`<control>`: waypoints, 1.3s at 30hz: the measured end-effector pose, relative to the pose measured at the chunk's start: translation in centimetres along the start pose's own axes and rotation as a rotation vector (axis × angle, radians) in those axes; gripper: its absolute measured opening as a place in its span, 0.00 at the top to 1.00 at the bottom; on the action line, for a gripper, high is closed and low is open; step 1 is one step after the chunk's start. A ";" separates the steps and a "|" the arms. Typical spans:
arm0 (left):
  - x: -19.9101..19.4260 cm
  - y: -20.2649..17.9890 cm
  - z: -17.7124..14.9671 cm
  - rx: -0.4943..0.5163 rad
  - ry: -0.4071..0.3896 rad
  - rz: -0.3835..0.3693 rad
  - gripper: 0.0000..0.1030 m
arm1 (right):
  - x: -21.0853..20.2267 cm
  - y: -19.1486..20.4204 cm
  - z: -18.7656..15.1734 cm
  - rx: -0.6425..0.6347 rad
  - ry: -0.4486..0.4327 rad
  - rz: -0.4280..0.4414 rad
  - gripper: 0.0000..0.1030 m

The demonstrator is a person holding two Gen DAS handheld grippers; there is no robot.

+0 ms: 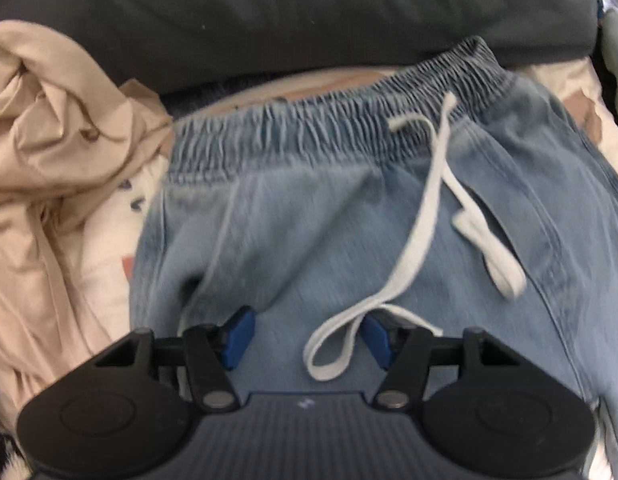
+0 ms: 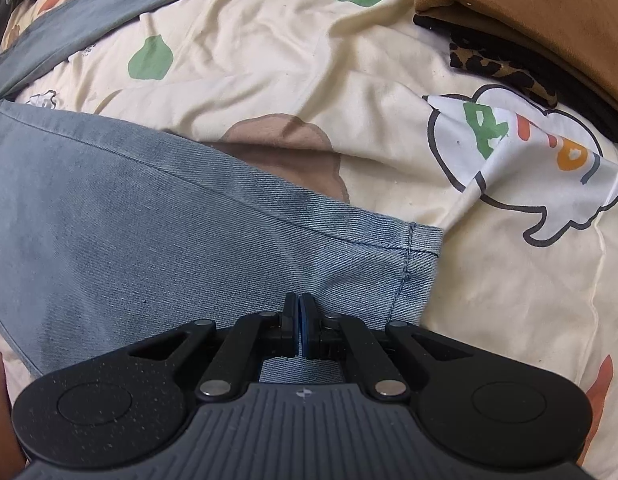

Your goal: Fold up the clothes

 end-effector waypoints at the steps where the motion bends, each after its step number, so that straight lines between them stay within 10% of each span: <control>1: 0.0 0.2 0.3 -0.004 -0.004 0.000 0.39 | 0.0 0.0 0.0 -0.001 0.001 0.000 0.96; 25: 2.5 -0.4 4.5 0.129 0.020 0.061 0.51 | -0.8 -0.8 -0.2 -0.042 0.038 -0.004 0.96; 29: 2.0 -0.9 4.3 0.156 0.029 0.072 0.83 | -1.0 -1.2 -0.4 -0.031 0.030 0.004 0.96; 31: 1.1 -1.0 3.9 0.164 0.031 0.053 0.84 | -1.2 -1.5 -0.5 -0.018 0.029 0.009 0.96; 34: 0.0 -1.3 3.6 0.190 0.044 0.018 0.79 | -1.4 -2.0 -0.6 -0.010 0.023 0.012 0.96; 39: -2.4 -2.4 3.8 0.270 0.027 0.041 0.38 | -1.5 -2.2 -0.9 0.009 0.015 0.026 0.96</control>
Point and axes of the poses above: each gripper's, at about its wrist camera, not at the fingertips, and x roughly the way its jaws point, y to its left, z to its top, the point moved 6 cm from there along x, roughly the way its jaws point, and after that the axes turned 12 degrees about x, right-handed, at the moved point
